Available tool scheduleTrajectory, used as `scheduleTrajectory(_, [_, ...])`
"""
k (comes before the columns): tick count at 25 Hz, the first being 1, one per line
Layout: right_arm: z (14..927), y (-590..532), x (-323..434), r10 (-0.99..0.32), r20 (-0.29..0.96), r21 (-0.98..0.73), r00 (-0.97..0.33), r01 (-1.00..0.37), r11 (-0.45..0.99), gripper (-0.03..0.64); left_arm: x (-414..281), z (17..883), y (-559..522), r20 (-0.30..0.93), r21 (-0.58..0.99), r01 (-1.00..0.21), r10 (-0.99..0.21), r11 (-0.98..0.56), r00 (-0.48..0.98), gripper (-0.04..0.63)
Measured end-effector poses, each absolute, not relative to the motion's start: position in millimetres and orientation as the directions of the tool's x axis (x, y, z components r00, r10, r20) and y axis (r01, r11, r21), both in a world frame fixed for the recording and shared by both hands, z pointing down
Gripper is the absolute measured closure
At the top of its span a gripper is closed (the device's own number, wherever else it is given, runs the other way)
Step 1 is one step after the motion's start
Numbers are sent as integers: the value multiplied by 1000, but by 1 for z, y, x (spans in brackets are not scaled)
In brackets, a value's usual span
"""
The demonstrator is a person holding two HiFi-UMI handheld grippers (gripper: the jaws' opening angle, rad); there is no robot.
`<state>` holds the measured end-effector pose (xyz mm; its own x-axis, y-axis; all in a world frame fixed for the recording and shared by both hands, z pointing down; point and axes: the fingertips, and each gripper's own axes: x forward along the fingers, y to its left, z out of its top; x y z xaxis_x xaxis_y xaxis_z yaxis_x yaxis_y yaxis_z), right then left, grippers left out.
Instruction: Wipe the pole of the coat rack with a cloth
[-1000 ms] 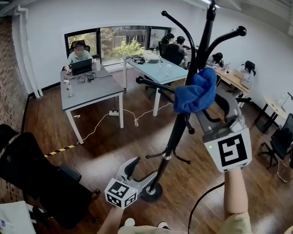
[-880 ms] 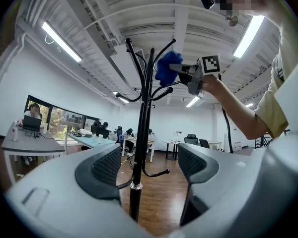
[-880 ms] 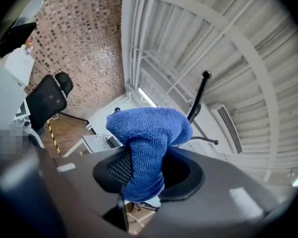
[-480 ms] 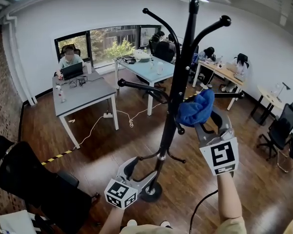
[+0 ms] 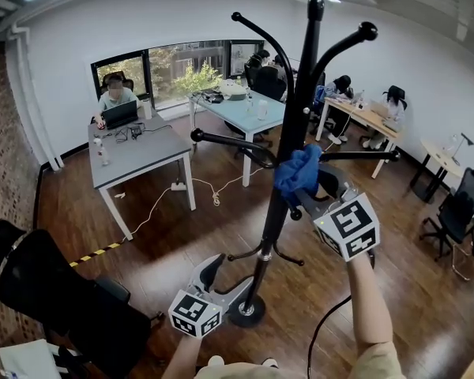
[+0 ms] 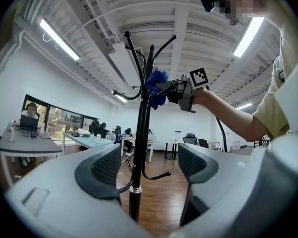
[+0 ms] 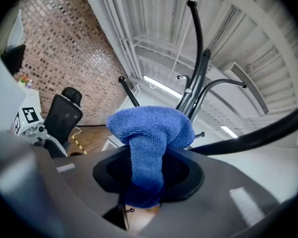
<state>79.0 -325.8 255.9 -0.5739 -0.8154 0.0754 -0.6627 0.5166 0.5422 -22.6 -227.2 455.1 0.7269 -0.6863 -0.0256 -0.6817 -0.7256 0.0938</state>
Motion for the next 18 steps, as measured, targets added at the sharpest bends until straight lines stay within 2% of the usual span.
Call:
scheduleTrajectory(5, [271, -325, 77, -663, 361, 412, -656, -525, 744, 477, -20, 454, -231, -24, 95, -689, -693, -719, 720, 258])
scheduleTrajectory(7, [276, -323, 80, -603, 428, 332, -673, -504, 798, 479, -20, 454, -231, -25, 96, -688, -693, -719, 720, 258])
scheduleTrajectory(11, [276, -306, 83, -518, 444, 223, -731, -470, 854, 480, -15, 453, -230, -23, 91, -681, -686, -726, 728, 258])
scheduleTrajectory(18, [253, -261, 84, -358, 359, 153, -862, -324, 934, 482, -6, 453, -228, -15, 85, -670, -673, -737, 739, 258])
